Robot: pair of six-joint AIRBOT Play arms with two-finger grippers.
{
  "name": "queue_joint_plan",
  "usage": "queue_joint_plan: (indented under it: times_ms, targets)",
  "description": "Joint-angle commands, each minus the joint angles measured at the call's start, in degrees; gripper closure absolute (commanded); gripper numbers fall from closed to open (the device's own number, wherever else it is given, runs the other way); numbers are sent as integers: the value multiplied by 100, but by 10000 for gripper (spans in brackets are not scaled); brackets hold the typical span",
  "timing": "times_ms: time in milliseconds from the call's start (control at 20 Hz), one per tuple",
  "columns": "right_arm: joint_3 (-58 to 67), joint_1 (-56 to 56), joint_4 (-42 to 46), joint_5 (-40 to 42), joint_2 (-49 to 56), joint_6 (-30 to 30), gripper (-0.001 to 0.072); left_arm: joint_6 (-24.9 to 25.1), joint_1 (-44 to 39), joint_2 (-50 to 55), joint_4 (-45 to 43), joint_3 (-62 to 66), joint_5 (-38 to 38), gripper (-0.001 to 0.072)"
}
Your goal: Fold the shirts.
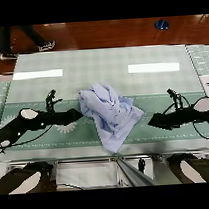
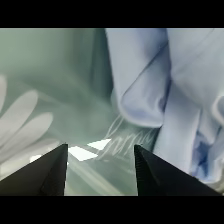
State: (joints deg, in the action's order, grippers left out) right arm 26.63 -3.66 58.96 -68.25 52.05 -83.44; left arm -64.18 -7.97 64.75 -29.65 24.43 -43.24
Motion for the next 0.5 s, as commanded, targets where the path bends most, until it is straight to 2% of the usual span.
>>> queue_joint_plan:
  times_ms: [0, 450]
  targets:
    - [-87, 503, -20, 188, -7, -225, 306, 828, -4, 538, 1005, 195, 199, 203]
    - [-87, 1471, -11, 201, -7, -767, 306, 789, -354, 1486, 938, 1045, 72, 208]
